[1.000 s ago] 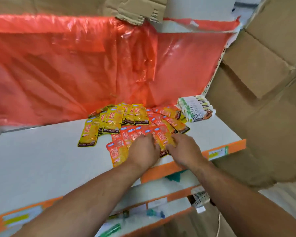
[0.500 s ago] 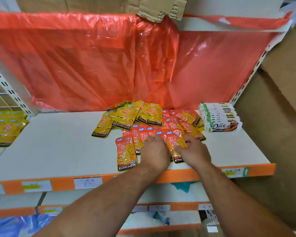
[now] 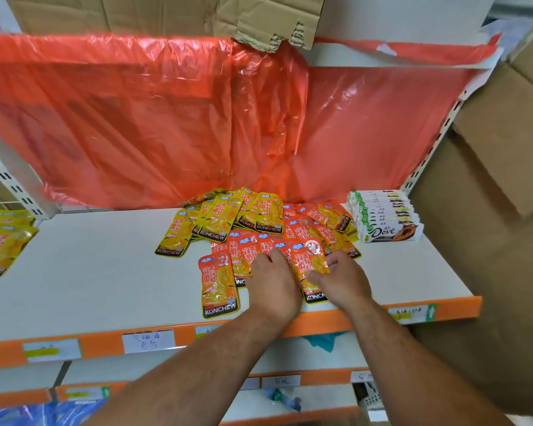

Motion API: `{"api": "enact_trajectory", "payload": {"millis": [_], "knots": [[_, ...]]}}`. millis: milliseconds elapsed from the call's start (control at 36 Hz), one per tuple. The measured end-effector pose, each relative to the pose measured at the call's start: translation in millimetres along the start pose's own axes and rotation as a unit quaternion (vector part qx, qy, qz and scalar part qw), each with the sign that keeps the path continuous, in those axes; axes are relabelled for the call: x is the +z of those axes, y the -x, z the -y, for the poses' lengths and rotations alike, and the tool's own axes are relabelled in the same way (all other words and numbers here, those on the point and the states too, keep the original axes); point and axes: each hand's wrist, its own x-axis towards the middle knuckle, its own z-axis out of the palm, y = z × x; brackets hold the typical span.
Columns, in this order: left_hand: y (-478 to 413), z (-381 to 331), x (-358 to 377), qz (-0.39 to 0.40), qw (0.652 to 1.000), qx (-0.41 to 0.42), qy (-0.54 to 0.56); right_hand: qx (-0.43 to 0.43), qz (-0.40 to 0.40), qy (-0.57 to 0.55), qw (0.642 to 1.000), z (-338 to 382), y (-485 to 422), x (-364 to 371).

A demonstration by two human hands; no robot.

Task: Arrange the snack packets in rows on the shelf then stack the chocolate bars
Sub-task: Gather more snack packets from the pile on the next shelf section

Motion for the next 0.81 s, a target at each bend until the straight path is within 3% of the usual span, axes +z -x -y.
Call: {"api": "enact_trajectory", "payload": {"millis": [278, 806], "knots": [[3.7, -4.8, 2.2, -0.026, 0.999, -0.027, 0.013, -0.016, -0.009, -0.001, 1.000, -2.2, -0.1, 0.6], [1.8, -11.5, -4.1, -0.004, 0.990, -0.106, 0.095, -0.047, 0.002, -0.033, 0.998, -8.0, -0.7, 1.7]]}}
